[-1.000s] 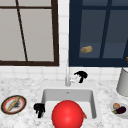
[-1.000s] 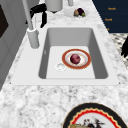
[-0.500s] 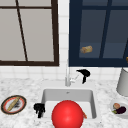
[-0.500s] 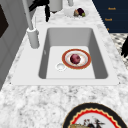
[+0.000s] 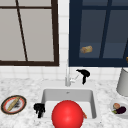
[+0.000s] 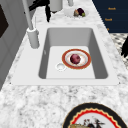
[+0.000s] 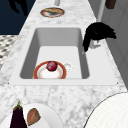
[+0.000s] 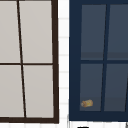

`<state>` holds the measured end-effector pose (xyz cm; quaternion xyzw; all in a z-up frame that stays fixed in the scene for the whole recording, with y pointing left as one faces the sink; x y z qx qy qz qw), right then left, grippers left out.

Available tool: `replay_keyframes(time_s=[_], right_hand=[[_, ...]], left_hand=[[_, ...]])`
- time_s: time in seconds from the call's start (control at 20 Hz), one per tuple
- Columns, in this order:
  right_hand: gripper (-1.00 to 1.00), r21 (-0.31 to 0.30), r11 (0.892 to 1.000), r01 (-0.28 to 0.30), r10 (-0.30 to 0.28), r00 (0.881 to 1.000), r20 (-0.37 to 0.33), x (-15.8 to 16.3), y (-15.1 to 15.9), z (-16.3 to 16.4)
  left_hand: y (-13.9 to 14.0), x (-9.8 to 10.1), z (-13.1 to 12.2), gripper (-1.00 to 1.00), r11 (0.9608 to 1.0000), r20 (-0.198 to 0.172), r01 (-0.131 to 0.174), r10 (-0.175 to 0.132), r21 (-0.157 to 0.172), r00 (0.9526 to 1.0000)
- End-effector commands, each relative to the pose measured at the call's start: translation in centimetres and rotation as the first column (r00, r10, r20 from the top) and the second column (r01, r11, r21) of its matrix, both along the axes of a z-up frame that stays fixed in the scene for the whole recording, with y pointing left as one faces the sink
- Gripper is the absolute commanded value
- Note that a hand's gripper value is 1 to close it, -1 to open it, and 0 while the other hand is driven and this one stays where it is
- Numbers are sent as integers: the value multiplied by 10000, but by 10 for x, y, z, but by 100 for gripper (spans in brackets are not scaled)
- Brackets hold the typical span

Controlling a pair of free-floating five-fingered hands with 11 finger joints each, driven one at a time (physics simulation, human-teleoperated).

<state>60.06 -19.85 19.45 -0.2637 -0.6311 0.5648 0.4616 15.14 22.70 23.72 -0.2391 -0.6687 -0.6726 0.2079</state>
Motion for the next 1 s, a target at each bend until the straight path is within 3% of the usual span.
replay_keyframes(time_s=[0.0,0.15,0.2,0.35,0.5,0.75,0.95], right_hand=[[-100,0,10000,0,0,10000,0,-2,0,0],[-100,-38,10000,-2,1,10000,-83,-9,-1,0],[-100,-121,9995,-291,291,9996,0,-14,-4,0],[-100,-821,9961,-324,288,9986,-446,-20,-10,3],[-100,-1377,9900,-309,273,9992,-281,-37,-17,14],[-100,-2357,9705,-502,453,9986,-259,-64,-23,26],[-100,-3167,9475,-435,308,9985,-451,-79,-25,28]], left_hand=[[0,0,0,0,10000,0,0,0,0,10000],[0,0,0,0,10000,0,0,0,0,10000],[0,0,0,0,10000,0,0,0,0,10000],[0,0,0,0,10000,0,0,0,0,10000],[0,0,0,0,10000,0,0,0,0,10000],[0,0,0,0,10000,0,0,0,0,10000],[0,0,0,0,10000,0,0,0,0,10000]])
